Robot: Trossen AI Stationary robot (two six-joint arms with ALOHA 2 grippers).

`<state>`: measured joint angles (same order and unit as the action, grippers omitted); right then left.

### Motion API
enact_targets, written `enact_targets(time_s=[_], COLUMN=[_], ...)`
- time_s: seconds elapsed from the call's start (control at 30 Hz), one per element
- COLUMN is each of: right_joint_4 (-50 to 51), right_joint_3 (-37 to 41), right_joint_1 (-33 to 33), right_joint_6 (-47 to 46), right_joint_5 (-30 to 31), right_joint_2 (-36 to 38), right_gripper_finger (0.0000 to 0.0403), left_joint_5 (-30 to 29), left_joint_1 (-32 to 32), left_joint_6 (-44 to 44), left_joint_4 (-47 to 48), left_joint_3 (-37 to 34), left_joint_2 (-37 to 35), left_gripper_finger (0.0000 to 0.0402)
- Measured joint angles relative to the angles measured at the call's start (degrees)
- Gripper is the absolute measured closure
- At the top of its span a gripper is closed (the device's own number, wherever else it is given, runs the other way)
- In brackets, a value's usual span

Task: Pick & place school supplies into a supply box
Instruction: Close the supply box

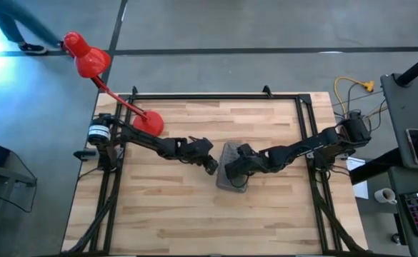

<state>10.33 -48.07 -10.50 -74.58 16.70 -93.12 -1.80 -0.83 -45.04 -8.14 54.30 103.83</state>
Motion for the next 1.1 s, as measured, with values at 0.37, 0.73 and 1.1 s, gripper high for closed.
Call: enact_targets(time_s=[0.37, 0.73, 1.1], right_joint_4=[0.0, 1.5, 1.1], right_joint_3=[0.0, 0.2, 0.2], right_joint_1=[0.0, -0.3, -0.3], right_joint_6=[0.2, 0.2, 3.1], right_joint_5=[-0.1, -0.1, -3.1], right_joint_2=[0.0, 0.0, 0.0], right_gripper_finger=[0.0394, 0.0394, 0.0394], left_joint_5=[-0.1, 1.2, 3.5], left_joint_1=[0.4, 0.4, 0.4], left_joint_6=[-0.5, -2.5, 4.0], left_joint_4=[-2.4, -7.2, -9.0], left_joint_3=[0.1, 0.1, 0.0], left_joint_2=[0.2, 3.0, 3.3], left_gripper_finger=[0.0402, 0.0402, 0.0402])
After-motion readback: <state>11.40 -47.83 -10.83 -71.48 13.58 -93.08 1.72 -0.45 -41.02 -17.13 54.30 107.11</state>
